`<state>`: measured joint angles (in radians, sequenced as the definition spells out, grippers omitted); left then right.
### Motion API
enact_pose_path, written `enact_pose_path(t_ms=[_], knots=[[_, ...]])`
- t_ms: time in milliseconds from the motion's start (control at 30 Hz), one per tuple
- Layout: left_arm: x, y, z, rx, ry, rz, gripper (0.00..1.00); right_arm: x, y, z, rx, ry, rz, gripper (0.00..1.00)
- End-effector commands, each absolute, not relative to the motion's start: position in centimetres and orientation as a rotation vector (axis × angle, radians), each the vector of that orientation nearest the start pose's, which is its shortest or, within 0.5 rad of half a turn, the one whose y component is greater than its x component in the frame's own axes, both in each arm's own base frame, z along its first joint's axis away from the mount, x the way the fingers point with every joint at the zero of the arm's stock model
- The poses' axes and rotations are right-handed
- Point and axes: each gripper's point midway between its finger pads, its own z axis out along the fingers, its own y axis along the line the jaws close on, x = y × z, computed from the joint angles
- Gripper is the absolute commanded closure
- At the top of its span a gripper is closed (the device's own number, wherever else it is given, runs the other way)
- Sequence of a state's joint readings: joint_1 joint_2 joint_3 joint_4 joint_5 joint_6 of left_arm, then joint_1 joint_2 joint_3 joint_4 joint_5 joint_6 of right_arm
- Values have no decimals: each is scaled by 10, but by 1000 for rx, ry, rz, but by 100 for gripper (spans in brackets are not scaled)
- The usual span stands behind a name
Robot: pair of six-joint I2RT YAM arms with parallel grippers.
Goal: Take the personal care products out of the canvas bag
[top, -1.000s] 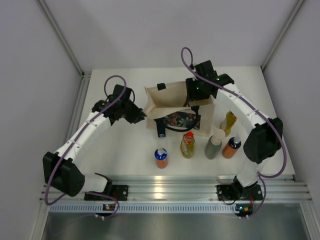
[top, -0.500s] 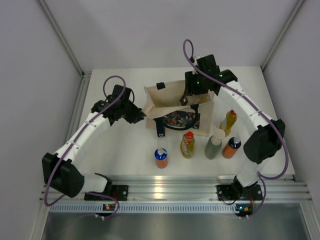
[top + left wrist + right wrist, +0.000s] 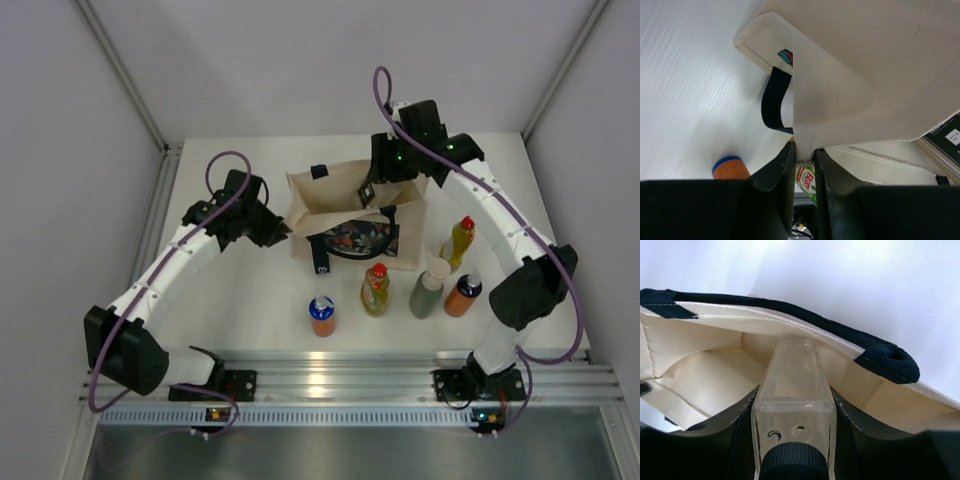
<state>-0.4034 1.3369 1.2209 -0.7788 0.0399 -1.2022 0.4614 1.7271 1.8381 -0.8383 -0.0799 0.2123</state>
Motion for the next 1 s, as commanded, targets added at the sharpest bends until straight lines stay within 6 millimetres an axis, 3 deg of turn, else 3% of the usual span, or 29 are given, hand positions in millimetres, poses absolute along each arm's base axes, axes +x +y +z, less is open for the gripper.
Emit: enact_pose_path(t_ms=[0,467,633,767,867,967], knots=[[312,-180,219,-1000,2340,-761,100,394,225,372,-304,2028,554,100],[316,-179,222,-999,2329,-757,100,366,216,435,-278,1933,609,100],[320,-178,234,-975,2303,-772,100,355,211,453,-268,1894,635,100],[323,-176,251,-938,2260,-775,91,345,201,471,-236,1854,651,100],[325,-176,255,-928,2252,-781,82,341,193,482,-210,1827,654,100],[324,-178,253,-929,2265,-787,80,340,185,489,-189,1811,650,100]])
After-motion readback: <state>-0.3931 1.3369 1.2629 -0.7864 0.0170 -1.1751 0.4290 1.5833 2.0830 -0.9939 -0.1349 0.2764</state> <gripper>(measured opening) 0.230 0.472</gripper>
